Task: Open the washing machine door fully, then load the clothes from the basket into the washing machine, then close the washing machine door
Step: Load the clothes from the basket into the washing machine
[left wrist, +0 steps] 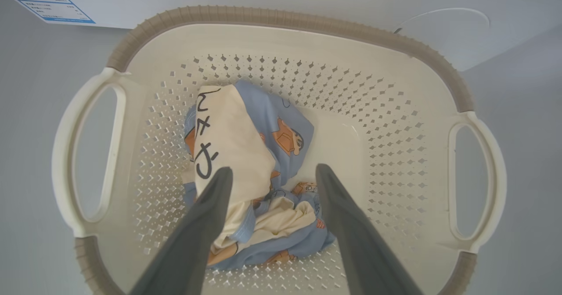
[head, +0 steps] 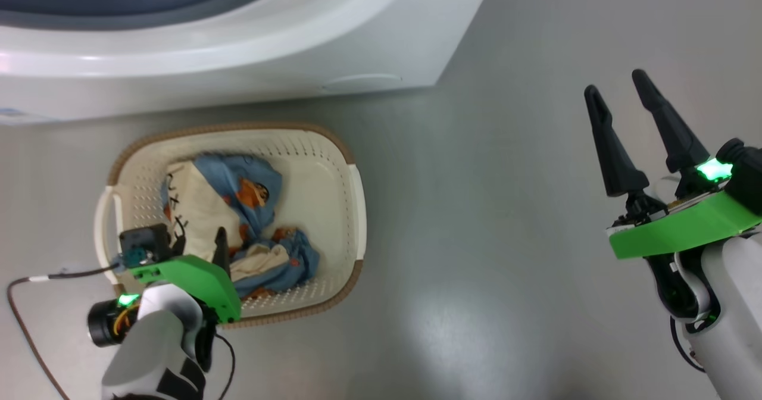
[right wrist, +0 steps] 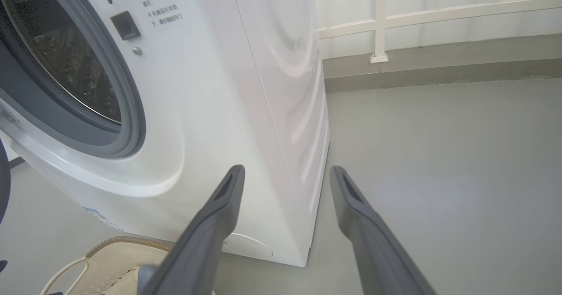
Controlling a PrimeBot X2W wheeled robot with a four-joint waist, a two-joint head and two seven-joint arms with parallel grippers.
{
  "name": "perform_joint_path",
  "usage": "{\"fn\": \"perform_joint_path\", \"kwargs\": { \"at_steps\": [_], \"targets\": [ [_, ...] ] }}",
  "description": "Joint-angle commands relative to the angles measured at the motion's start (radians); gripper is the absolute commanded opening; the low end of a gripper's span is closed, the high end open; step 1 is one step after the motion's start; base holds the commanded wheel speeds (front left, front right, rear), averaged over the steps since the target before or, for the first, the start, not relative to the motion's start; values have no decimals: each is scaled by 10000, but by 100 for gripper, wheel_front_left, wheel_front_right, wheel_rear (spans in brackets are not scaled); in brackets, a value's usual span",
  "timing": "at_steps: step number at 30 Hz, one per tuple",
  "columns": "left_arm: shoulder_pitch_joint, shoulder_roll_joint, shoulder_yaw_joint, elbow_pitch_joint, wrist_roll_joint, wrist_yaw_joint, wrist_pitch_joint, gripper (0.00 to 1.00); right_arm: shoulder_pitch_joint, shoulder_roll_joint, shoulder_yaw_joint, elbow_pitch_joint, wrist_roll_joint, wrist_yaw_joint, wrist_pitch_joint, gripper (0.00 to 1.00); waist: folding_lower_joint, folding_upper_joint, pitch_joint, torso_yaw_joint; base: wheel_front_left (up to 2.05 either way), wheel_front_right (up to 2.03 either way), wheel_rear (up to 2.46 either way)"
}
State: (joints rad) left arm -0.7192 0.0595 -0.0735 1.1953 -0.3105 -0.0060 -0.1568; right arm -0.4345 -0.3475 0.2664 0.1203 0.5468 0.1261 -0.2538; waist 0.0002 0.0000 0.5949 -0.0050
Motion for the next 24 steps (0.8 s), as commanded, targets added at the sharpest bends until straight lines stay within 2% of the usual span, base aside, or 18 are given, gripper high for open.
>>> {"fn": "perform_joint_path", "kwargs": {
  "at_steps": [1, 14, 19, 24],
  "targets": [
    [-6, 397, 264, 20, -81, 103, -13, 100, 78, -152, 149, -263, 105, 46, -80, 100, -2, 0, 610, -238, 0, 0, 0],
    [-1185, 666, 371, 768, -324, 751, 319, 100, -261, -316, 69, -797, 145, 46, -80, 100, -2, 0, 2091, -718, 0, 0, 0],
    [-1465, 792, 376, 840, -400, 849, 351, 100, -346, -330, -14, -935, 119, 46, -80, 100, -2, 0, 2503, -874, 0, 0, 0],
    [-1565, 939, 560, 894, -614, 1222, 433, 100, -421, -295, 38, -988, 120, 46, -80, 100, -2, 0, 2775, -1073, 0, 0, 0]
  ]
}}
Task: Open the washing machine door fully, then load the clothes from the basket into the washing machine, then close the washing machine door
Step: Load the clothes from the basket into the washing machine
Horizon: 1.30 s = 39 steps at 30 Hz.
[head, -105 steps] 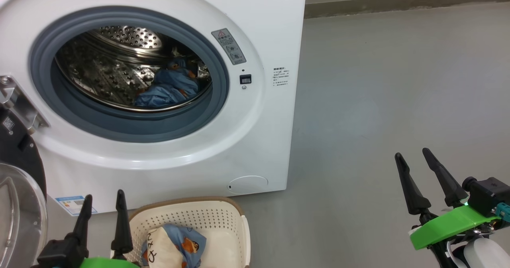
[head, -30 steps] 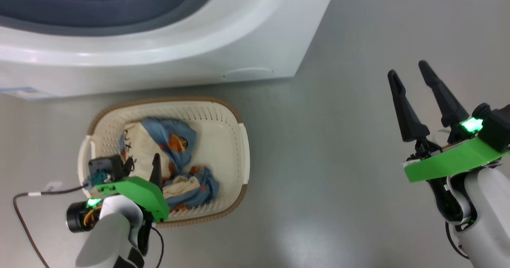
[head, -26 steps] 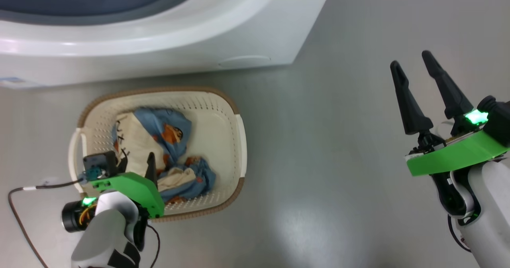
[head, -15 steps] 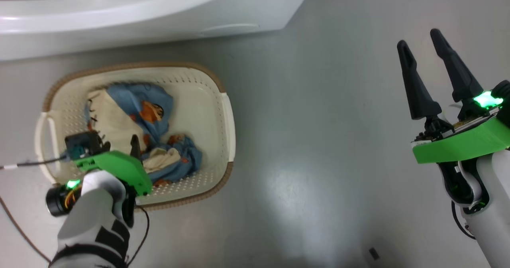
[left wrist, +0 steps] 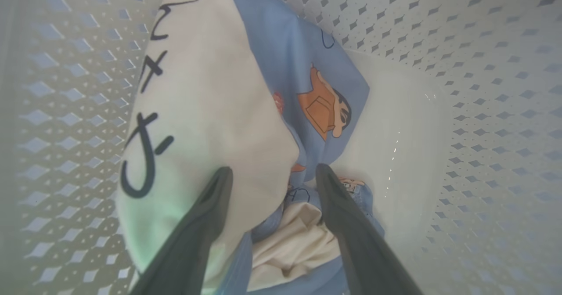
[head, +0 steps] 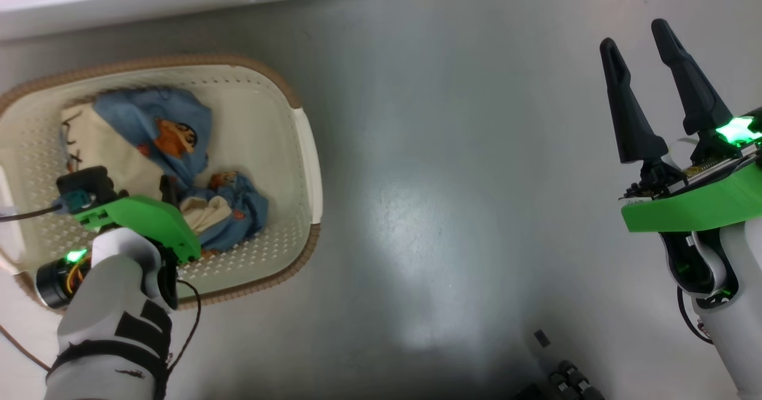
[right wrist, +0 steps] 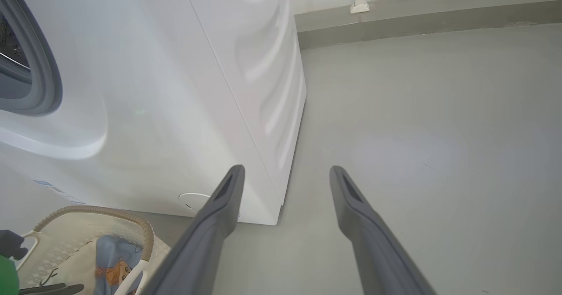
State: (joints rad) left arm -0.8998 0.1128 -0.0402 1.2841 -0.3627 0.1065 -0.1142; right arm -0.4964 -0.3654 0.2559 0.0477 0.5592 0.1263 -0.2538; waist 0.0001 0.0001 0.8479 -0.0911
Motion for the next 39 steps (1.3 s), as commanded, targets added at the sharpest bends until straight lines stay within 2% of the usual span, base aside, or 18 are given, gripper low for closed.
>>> {"fn": "perform_joint_path", "kwargs": {
  "at_steps": [1, 19, 27, 28, 30, 31, 32, 33, 34, 39],
  "targets": [
    [223, 444, 241, 13, -119, 121, 20, 100, 179, -111, 151, -284, -8, 44, -80, 100, -1, -1, 306, -252, 0, 0, 0],
    [-323, 691, 251, 57, -405, 250, -1, 100, 244, -141, 54, -604, -112, 44, -80, 100, -1, -1, 1106, -552, 0, 0, 0],
    [-430, 760, 87, 63, -449, -175, 119, 100, 266, -71, -2, -598, -149, 44, -80, 100, -1, -1, 1258, -655, 0, 0, 0],
    [-434, 757, 74, 63, -459, -202, 121, 93, 257, -64, -5, -589, -152, 44, -80, 100, -1, -1, 1257, -657, 0, 0, 0],
    [-425, 745, 50, 64, -482, -232, 167, 66, 229, -54, 2, -570, -158, 44, -80, 100, -1, -1, 1234, -654, 0, 0, 0],
    [-412, 740, 40, 64, -496, -241, 220, 49, 217, -49, 11, -562, -159, 44, -80, 100, -1, -1, 1218, -656, 0, 0, 0],
    [-402, 739, 28, 65, -507, -245, 262, 39, 208, -45, 20, -557, -159, 44, -80, 100, -1, -1, 1202, -657, 0, 0, 0],
    [-400, 738, 16, 65, -516, -252, 288, 6, 201, -44, 26, -554, -158, 44, -80, 100, -1, -1, 1192, -658, 0, 0, 0],
    [-397, 734, -3, 65, -523, -283, 321, 0, 195, -44, 29, -550, -157, 44, -80, 100, -1, -1, 1182, -657, 0, 0, 0],
    [-404, 717, -31, 66, -599, -379, 232, 0, 185, -86, 44, -503, -162, 44, -80, 100, -1, -1, 1130, -632, 0, 0, 0]
  ]
}}
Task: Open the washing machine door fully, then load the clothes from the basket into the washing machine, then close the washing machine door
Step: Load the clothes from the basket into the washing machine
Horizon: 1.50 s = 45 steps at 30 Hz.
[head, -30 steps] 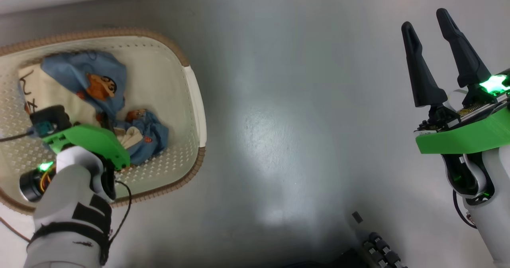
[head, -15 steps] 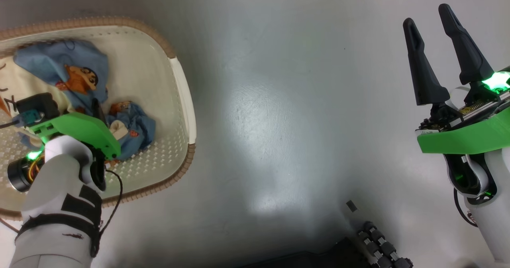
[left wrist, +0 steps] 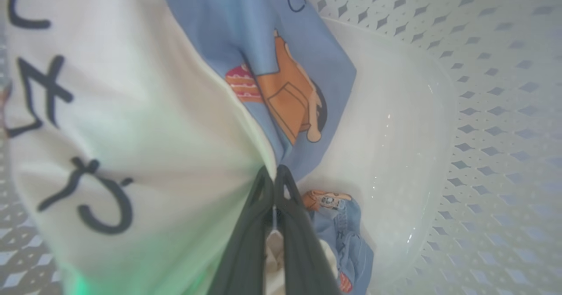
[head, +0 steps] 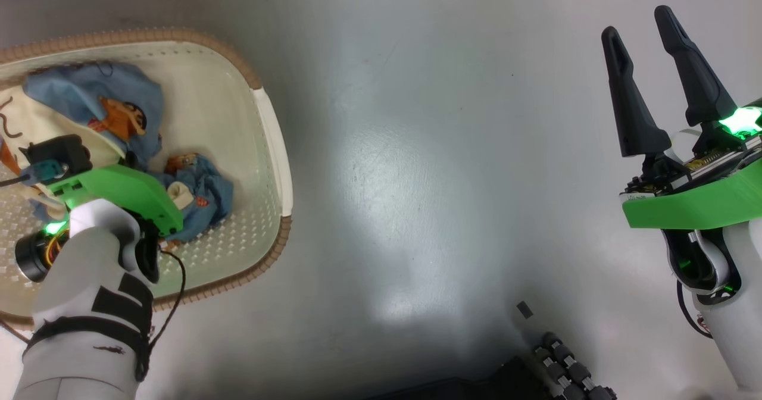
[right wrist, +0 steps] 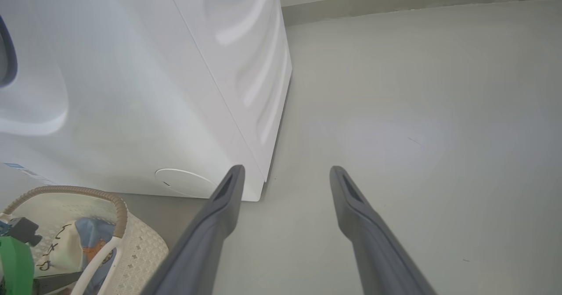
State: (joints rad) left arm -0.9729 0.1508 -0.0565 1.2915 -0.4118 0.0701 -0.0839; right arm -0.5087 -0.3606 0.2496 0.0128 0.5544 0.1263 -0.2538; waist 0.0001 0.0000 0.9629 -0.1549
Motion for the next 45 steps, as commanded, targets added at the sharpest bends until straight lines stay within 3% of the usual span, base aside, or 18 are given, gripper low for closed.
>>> {"fn": "perform_joint_path", "kwargs": {
  "at_steps": [1, 30, 45],
  "targets": [
    [340, 330, 129, -9, -126, -26, -87, 0, 296, -133, 109, -141, -114, 44, -80, 100, -1, 0, -46, 7, 0, 0, 0],
    [2643, -220, -74, -230, -620, -1757, -1730, 0, 927, 303, 519, 883, 111, 44, -80, 100, -1, 0, -4459, 368, 0, 0, 0],
    [4746, -321, 159, -2694, -588, -1988, -1777, 0, 1913, 472, 529, 1483, 183, 44, -80, 100, -1, 0, -6939, 678, 0, 0, 0]
  ]
}}
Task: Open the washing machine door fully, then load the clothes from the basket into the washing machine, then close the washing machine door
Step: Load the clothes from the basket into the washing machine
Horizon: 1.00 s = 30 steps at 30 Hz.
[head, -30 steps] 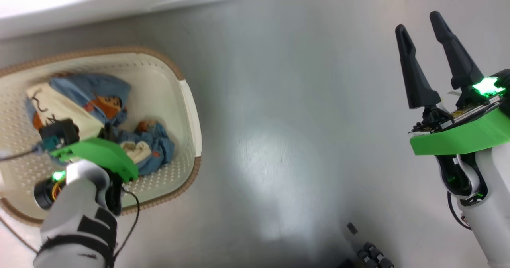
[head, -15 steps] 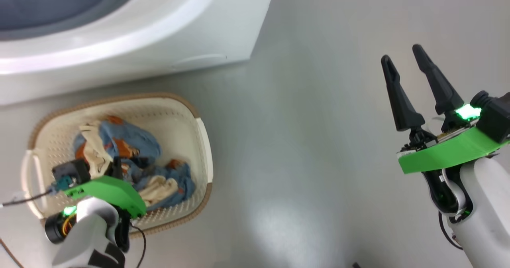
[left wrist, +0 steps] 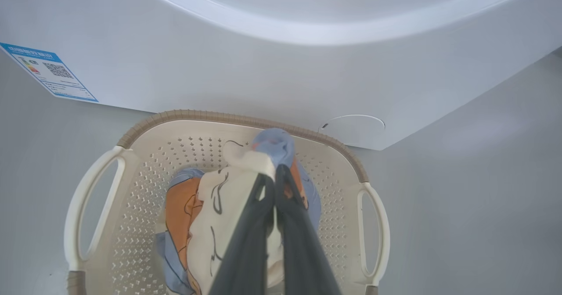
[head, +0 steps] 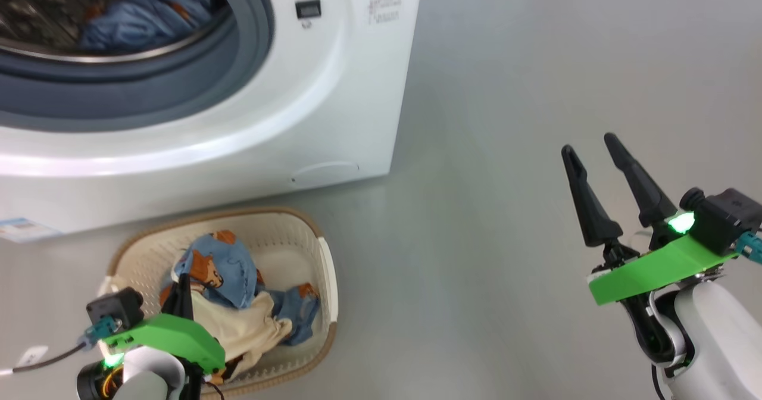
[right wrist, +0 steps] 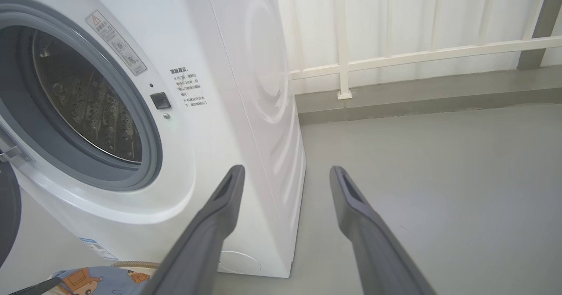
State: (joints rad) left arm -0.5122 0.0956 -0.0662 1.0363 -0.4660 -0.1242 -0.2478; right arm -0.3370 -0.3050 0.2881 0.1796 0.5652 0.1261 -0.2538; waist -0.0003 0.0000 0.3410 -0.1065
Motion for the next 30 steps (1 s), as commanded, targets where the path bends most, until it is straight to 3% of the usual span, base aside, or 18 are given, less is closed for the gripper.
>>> {"fn": "perform_joint_path", "kwargs": {
  "at_steps": [1, 24, 30],
  "targets": [
    [279, 222, 278, -353, -47, -50, -138, 0, 259, -70, 143, -155, 79, 46, -80, 100, 3, 0, -861, 225, 0, 0, 0],
    [2613, 74, 202, -5988, 152, -64, -139, 0, 1464, 41, -30, 201, 3, 46, -80, 100, 3, 0, -3068, 719, 0, 0, 0],
    [2993, 95, -13, -7452, 401, 187, 24, 0, 1655, 14, -82, 220, -19, 46, -80, 100, 3, 0, -3351, 696, 0, 0, 0]
  ]
}}
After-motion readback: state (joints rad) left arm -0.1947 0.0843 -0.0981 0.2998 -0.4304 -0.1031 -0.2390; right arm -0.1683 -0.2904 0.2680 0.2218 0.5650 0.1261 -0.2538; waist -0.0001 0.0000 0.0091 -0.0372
